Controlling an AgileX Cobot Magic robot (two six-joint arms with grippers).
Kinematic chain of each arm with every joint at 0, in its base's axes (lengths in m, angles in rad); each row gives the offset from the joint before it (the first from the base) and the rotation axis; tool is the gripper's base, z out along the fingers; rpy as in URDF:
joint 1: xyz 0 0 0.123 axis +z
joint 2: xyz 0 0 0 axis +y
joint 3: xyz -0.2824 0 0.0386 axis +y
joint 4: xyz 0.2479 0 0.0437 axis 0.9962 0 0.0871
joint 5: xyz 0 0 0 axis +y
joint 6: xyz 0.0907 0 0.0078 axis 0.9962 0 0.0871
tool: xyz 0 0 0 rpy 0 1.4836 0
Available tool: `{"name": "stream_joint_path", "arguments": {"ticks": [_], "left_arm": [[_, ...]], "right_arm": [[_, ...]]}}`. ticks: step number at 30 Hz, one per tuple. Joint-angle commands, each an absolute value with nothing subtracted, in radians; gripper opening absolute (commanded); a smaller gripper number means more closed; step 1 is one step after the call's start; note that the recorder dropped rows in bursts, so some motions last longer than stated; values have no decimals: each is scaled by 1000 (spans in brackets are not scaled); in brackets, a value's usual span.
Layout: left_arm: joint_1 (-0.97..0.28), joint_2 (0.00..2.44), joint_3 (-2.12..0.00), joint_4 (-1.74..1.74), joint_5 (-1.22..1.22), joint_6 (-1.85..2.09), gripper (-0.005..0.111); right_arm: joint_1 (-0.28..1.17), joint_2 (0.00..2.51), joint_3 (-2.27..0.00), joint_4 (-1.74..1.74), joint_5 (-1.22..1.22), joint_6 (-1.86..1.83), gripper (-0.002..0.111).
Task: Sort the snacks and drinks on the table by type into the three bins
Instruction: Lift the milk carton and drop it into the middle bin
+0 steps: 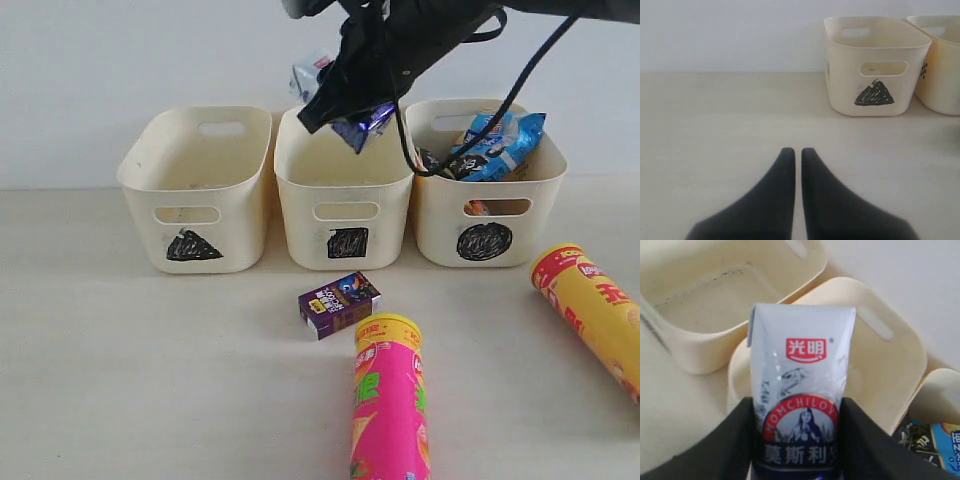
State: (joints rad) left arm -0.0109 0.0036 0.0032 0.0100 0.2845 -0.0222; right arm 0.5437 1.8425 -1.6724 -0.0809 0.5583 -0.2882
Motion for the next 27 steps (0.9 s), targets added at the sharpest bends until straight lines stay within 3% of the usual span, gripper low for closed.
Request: {"name": "stream_joint_path", "arguments": {"ticks": [1, 14, 22, 25, 27], "left_arm": [[-8, 0, 0, 9, 279, -28, 4], [-8, 0, 0, 9, 277, -28, 4], [-8, 0, 0, 9, 277, -28, 4], [-8, 0, 0, 9, 277, -28, 4], [-8, 0, 0, 9, 279, -28, 4]], "right_arm": [[497, 1875, -1676, -86, 416, -235, 0], [474, 2058, -1676, -86, 91, -207, 0], [413, 2122, -1676, -84, 25, -155, 0], [406, 2133, -1676, -84, 18, -155, 9], [406, 2140, -1676, -84, 0, -153, 22]]}}
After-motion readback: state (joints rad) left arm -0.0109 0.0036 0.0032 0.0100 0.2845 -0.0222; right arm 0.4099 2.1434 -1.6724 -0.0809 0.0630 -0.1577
